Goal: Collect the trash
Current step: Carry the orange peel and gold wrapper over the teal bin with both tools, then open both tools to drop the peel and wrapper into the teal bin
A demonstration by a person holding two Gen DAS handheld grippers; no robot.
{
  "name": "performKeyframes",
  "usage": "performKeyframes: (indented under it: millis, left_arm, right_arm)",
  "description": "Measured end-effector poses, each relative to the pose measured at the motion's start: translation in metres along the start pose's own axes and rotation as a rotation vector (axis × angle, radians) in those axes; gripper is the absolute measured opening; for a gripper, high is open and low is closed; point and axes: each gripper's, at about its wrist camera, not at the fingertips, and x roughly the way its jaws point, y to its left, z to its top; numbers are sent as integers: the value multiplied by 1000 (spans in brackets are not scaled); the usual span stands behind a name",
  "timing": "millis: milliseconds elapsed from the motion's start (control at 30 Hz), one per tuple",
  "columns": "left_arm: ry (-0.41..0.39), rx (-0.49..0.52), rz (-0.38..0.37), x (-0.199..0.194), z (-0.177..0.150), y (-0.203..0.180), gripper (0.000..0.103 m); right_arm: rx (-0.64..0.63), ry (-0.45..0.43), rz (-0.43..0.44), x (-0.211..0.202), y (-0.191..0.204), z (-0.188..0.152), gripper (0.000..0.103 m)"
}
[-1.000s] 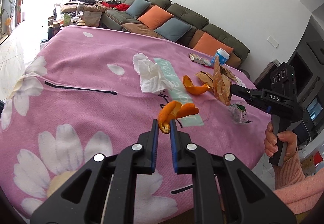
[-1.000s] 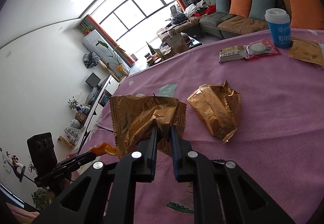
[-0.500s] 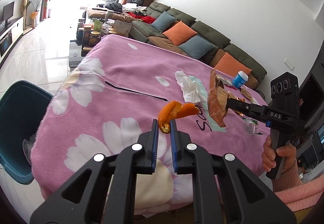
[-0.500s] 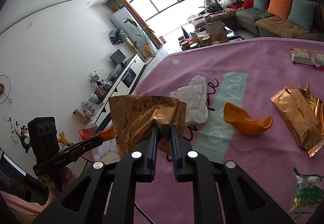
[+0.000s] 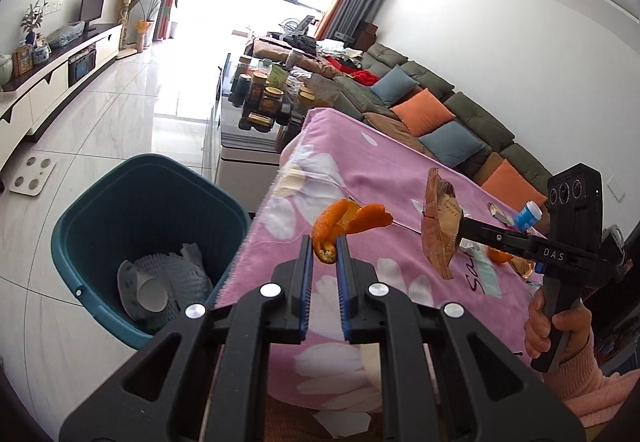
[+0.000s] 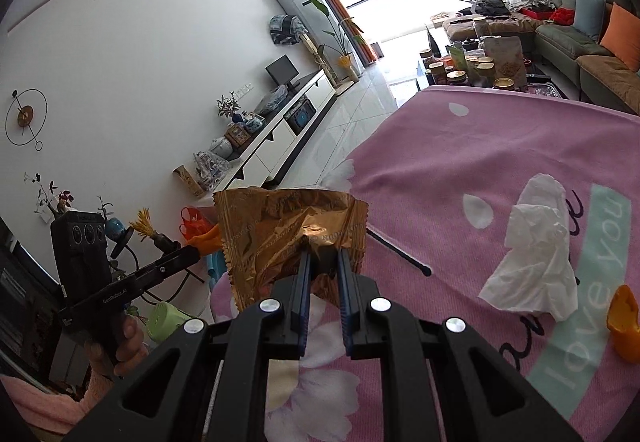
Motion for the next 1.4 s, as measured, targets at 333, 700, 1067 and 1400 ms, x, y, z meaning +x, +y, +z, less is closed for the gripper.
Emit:
performKeyframes:
  millis: [333,700,1067,1400]
  left_arm:
    - [-36,-90,129,-12,8,43,12]
    - [-24,-185,238,-3,8,93,12]
    - [9,-243,301,19,6,123,12]
    - [58,-281,314,51,1,139,13]
  right_arm:
    - [-85,74,45,57,41,23,12]
    - [-136,168,56,126,67,36,12]
    - [-160,243,6,181,83,44,12]
    - [-155,301,-4,215,92,43,13]
